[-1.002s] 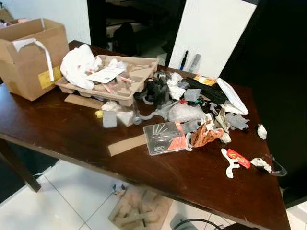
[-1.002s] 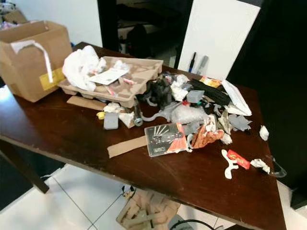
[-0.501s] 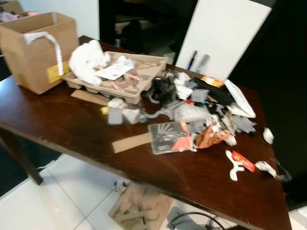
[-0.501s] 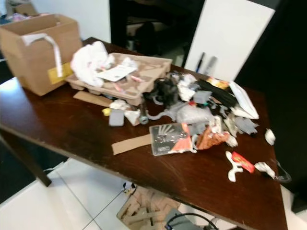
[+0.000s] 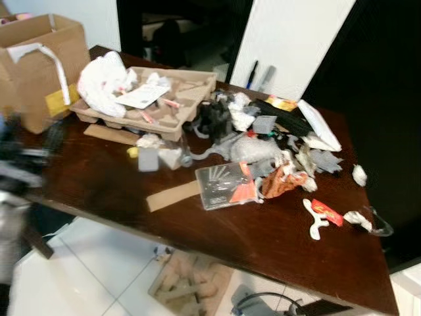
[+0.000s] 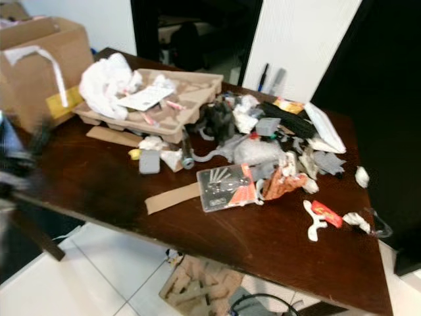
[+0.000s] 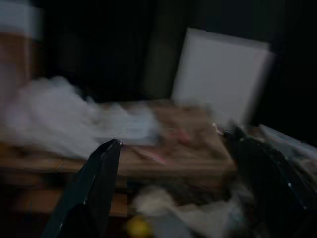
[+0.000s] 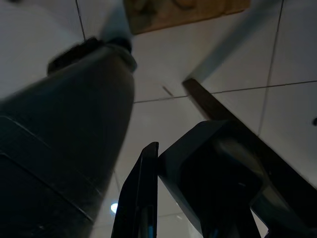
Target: Picking trash to rubbish bin
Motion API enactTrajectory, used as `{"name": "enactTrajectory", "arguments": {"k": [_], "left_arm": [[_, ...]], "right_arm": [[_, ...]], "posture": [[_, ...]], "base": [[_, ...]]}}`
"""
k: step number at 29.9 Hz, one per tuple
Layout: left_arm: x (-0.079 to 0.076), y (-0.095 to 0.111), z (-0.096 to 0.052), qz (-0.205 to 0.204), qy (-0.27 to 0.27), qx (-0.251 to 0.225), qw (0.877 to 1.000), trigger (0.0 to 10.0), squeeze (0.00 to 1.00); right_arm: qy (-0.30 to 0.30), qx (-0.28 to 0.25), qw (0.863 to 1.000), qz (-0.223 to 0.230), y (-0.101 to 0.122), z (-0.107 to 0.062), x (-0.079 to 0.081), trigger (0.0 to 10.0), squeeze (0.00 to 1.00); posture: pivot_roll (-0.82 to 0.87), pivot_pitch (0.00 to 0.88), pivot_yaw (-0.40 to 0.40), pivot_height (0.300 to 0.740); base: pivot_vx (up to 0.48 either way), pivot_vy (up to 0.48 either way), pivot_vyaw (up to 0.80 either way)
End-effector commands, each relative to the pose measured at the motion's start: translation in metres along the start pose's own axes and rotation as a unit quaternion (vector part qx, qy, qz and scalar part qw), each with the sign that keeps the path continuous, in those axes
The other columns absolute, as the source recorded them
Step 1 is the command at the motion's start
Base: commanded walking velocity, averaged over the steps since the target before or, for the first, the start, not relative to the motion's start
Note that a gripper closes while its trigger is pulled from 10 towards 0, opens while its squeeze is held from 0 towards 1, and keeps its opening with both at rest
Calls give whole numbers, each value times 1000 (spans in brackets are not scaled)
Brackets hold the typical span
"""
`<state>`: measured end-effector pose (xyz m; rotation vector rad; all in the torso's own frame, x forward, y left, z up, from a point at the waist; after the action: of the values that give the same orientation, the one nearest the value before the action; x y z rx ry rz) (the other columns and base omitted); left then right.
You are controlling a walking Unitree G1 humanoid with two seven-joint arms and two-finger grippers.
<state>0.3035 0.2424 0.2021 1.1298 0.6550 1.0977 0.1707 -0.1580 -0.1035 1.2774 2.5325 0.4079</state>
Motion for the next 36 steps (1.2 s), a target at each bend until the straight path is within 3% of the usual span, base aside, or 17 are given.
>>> {"name": "enactTrajectory", "arguments": {"k": [1, 3, 4, 5, 6, 8, 11, 13, 14, 18, 19, 20, 23, 24, 25, 27, 36], "left_arm": [[-9, -23, 6, -9, -31, 55, 998, 10000, 0], [-9, -23, 6, -9, -31, 55, 998, 10000, 0], [-20, -31, 12, -18, -73, 83, 994, 10000, 0], [-20, -31, 12, -18, -73, 83, 994, 10000, 0], [-31, -44, 15, -25, -112, 134, 984, 10000, 0], [-31, -44, 15, -25, -112, 134, 984, 10000, 0], [-40, -54, 16, -17, -145, 180, 973, 10000, 0], [-49, -72, 12, 9, -188, 275, 943, 10000, 0], [-49, -72, 12, 9, -188, 275, 943, 10000, 0], [-47, -84, 5, 54, -212, 351, 910, 10000, 0], [-47, -84, 5, 54, -212, 351, 910, 10000, 0], [-45, -87, 3, 75, -218, 370, 900, 10000, 0], [-45, -87, 3, 75, -218, 370, 900, 10000, 0], [-43, -89, 0, 91, -222, 388, 890, 10000, 0], [-43, -89, 0, 91, -222, 388, 890, 10000, 0], [-45, -98, -9, 114, -236, 427, 866, 10000, 0], [-57, -111, -23, 110, -275, 467, 833, 10000, 0]], "right_arm": [[-3, 16, 1000, 11, -12, -1, -1, 10000, 0], [-3, 16, 1000, 11, -12, -1, -1, 10000, 0], [-4, 18, 1000, 12, -14, -1, -1, 10000, 0], [-4, 18, 1000, 12, -14, -1, -1, 10000, 0], [-6, 21, 1000, 15, -16, -2, -1, 10000, 0], [-6, 21, 1000, 15, -16, -2, -1, 10000, 0], [-8, 23, 1000, 17, -19, -2, -2, 10000, 0], [-11, 26, 999, 22, -22, -2, -3, 10000, 0], [-11, 26, 999, 22, -22, -2, -3, 10000, 0], [-16, 27, 999, 26, -24, -3, -5, 10000, 0], [-16, 27, 999, 26, -24, -3, -5, 10000, 0], [-18, 28, 999, 27, -25, -3, -5, 10000, 0], [-18, 28, 999, 27, -25, -3, -5, 10000, 0], [-19, 28, 999, 27, -26, -3, -6, 10000, 0], [-19, 28, 999, 27, -26, -3, -6, 10000, 0], [-20, 29, 999, 29, -27, -3, -5, 10000, 0], [-19, 31, 999, 33, -28, -3, -3, 10000, 0]], "posture": [[292, 108, -109, 740], [292, 108, -109, 740], [283, 109, -107, 740], [283, 109, -107, 740], [268, 105, -101, 740], [268, 105, -101, 740], [268, 105, -101, 740], [250, 94, -100, 740], [250, 94, -100, 740], [238, 87, -97, 740], [238, 87, -97, 740], [238, 87, -97, 740], [238, 87, -97, 740], [240, 87, -94, 740], [240, 87, -94, 740], [239, 92, -91, 740], [239, 96, -90, 740]], "base": [[0, 0, 0], [0, 0, 0], [0, 0, 0], [0, 0, 0], [0, 0, 0], [0, 0, 0], [0, 0, 0], [0, 0, 0], [0, 0, 0], [0, 0, 0], [0, 0, 0], [0, 0, 0], [0, 0, 0], [0, 0, 0], [0, 0, 0], [0, 0, 0], [0, 0, 0]]}}
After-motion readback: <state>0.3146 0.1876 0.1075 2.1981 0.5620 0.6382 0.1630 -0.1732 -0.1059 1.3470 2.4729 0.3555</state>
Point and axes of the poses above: a point about 5 cm out from each wrist's last joint towards the gripper, its own z axis pointing out of the wrist towards the gripper, its own y axis along the axis of the wrist's last joint, x = y × z, the point moved 1 cm from there along z, pointing out of the wrist towards the gripper, and after that the axes turned 11 degrees about z, right-handed, at the moved point
